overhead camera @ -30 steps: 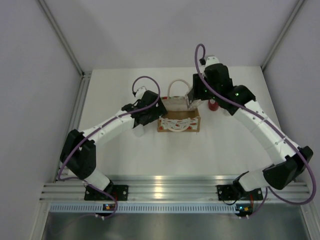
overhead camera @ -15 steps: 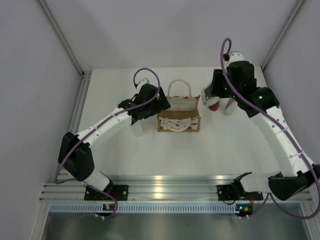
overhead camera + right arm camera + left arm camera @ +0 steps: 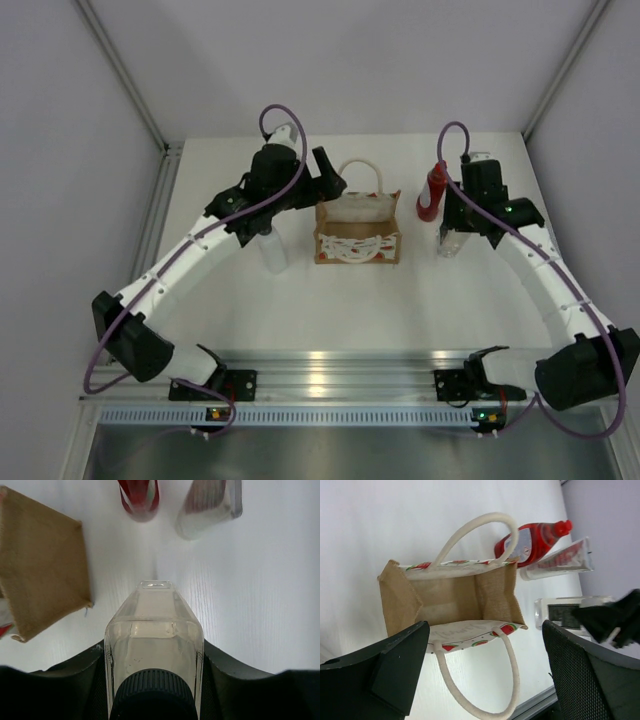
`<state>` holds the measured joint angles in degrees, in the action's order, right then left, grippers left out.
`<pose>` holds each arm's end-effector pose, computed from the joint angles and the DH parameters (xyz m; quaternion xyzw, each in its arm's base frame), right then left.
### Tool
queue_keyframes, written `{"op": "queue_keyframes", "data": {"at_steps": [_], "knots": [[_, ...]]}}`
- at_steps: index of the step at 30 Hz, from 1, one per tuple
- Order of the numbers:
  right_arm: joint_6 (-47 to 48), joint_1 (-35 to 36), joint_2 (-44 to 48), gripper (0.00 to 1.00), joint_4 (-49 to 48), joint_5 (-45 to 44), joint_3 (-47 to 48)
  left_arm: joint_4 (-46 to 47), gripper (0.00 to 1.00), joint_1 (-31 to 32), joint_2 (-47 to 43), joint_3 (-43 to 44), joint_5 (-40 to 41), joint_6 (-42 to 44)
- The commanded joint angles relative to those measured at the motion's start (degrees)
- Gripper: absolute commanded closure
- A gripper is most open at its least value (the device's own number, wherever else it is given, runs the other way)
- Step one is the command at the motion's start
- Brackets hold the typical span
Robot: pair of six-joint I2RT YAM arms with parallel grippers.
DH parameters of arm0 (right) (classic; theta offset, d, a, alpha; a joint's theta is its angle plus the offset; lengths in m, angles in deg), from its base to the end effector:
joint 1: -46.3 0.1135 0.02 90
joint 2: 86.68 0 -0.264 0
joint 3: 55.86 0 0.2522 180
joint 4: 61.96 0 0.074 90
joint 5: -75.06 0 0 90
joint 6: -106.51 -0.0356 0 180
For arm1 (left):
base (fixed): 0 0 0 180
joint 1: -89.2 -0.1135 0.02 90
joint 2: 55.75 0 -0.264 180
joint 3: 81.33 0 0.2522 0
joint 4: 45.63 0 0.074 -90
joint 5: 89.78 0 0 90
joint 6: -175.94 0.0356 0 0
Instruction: Take the personal care products out of the canvas bag
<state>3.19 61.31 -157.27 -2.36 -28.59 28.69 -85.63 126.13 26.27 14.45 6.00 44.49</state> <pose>0.2465 0.0574 0.3457 0.0313 0.9200 -0.0150 0.3904 0.2631 -0.1933 0.3866 -0.0601 0.8464 -0.3001 0.4359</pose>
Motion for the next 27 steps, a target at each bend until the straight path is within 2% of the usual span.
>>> {"op": "queue_keyframes", "data": {"at_steps": [1, 3, 9, 14, 20, 23, 24, 26, 27], "knots": [[-1.4, -1.3, 2.0, 1.0, -10.6, 0.0, -1.3, -0.3, 0.02, -0.1, -3.9, 4.5, -3.7, 7.4], [-1.5, -1.3, 1.1, 1.0, -11.6, 0.2, -3.0, -3.5, 0.02, 0.0, -4.8, 6.6, -1.9, 10.0], [-2.1, -1.5, -1.0, 1.0, -15.6, 1.0, -7.0, -11.9, 0.02, -0.2, -8.1, 8.7, 12.8, 12.5], [-1.5, -1.5, -2.4, 1.0, -20.5, 2.7, -10.3, -18.5, 0.02, -0.6, -12.5, 6.4, 23.5, 11.6], [-0.8, -1.5, -4.8, 0.94, -22.6, 2.5, -11.9, -23.0, 0.02, -1.1, -19.4, 3.0, 33.2, 13.0], [-0.8, -1.6, -5.3, 0.77, -22.6, 2.2, -12.2, -23.8, 0.02, -1.2, -24.2, 0.3, 37.1, 14.3], [-0.8, -1.6, -5.3, 0.66, -22.5, 2.1, -12.2, -23.8, 0.02, -1.2, -25.3, -1.3, 38.6, 14.3], [-0.7, -1.5, -4.8, 0.53, -22.4, 2.3, -12.3, -23.7, 0.02, -1.1, -28.8, -3.0, 39.7, 14.5], [-0.7, -1.5, -4.6, 0.43, -22.5, 2.2, -12.4, -23.7, 0.02, -1.1, -29.9, -3.8, 40.3, 14.4]]}}
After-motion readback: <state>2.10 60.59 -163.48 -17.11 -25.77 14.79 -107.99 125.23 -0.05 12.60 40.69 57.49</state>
